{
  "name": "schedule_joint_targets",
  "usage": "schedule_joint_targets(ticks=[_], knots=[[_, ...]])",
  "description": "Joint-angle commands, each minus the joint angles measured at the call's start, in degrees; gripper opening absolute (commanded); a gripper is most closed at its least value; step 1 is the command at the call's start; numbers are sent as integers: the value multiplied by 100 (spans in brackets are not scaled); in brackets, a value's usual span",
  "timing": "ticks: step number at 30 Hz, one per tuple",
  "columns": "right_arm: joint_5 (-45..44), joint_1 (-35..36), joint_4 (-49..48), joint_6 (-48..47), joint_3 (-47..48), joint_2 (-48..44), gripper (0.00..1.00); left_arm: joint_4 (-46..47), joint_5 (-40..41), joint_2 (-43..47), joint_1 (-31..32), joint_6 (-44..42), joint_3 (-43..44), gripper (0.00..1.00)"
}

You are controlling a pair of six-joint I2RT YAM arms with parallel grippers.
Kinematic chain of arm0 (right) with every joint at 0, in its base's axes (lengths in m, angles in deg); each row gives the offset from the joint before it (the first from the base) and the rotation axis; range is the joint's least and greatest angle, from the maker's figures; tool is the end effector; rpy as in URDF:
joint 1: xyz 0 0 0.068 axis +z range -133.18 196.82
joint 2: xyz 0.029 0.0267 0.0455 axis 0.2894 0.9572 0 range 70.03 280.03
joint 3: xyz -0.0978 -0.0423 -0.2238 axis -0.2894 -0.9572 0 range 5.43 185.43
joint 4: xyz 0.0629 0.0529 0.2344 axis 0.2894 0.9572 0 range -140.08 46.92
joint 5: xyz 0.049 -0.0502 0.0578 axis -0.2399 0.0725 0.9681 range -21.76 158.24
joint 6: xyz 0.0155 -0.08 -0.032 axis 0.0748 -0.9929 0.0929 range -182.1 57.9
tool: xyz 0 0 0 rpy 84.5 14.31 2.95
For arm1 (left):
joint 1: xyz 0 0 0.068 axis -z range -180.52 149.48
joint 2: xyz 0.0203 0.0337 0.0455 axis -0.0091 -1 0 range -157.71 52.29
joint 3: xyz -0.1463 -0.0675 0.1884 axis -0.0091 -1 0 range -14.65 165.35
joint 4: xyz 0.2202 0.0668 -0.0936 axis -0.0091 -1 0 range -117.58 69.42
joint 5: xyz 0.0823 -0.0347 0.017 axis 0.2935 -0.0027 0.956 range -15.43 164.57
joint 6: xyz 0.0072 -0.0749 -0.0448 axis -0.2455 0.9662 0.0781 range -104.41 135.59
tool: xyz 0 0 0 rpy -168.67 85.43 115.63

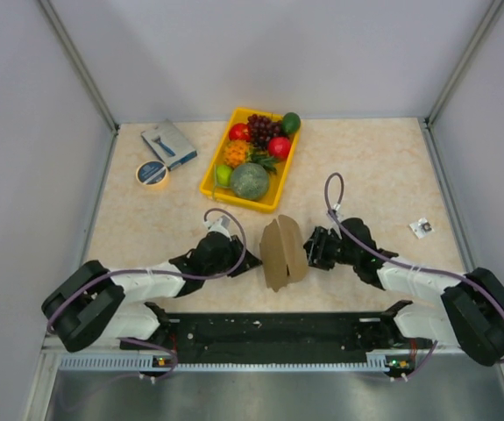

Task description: Fold the paper box

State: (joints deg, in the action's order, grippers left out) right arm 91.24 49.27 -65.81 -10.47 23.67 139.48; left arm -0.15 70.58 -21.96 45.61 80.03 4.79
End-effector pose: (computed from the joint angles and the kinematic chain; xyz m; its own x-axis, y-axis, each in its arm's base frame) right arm 0.1916 0.1579 0.1097 -0.9019 0.2819 -0.3274 -0.0890 0.6203 0.7793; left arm 0.1779 -0.1930 0.1029 -0.8536 -0.4106 -0.3205 -0.0257 0.6478 -0.7614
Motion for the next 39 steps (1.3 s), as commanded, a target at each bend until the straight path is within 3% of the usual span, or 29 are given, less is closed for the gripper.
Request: schedule_joint_targets(ticks=[1, 2, 3, 6, 9, 13, 20, 31, 39], knots=[[-472, 87, 323, 66, 48, -616, 51, -521, 354, 736, -130, -396, 87, 34], [-472, 34, 412, -21, 57, -721, 52, -679, 546, 1094, -148, -467, 34, 38], [-455, 16, 473, -66, 66, -766, 53, -1011, 600, 1289, -165, -546, 25, 48], [-306, 7, 571, -119, 22, -915, 53, -1539, 645, 1984, -174, -889, -28, 56], [-349, 7, 737, -92, -92, -1160, 51, -1672, 426, 2293, -183, -1004, -177, 48], [-481, 7, 1115, -180, -145, -1434, 48, -1621, -224, 1961, -183, -837, -195, 32], [-551, 165, 1063, 39, -260, -1566, 26, -979, -533, 1160, -25, -591, -135, 18], [-674, 560, 852, 750, -277, -1487, 26, -136, -471, -52, 633, -363, 402, 11], [-1605, 1385, 334, 2104, -453, -1487, 18, 313, -524, -625, 924, -187, 675, 9]])
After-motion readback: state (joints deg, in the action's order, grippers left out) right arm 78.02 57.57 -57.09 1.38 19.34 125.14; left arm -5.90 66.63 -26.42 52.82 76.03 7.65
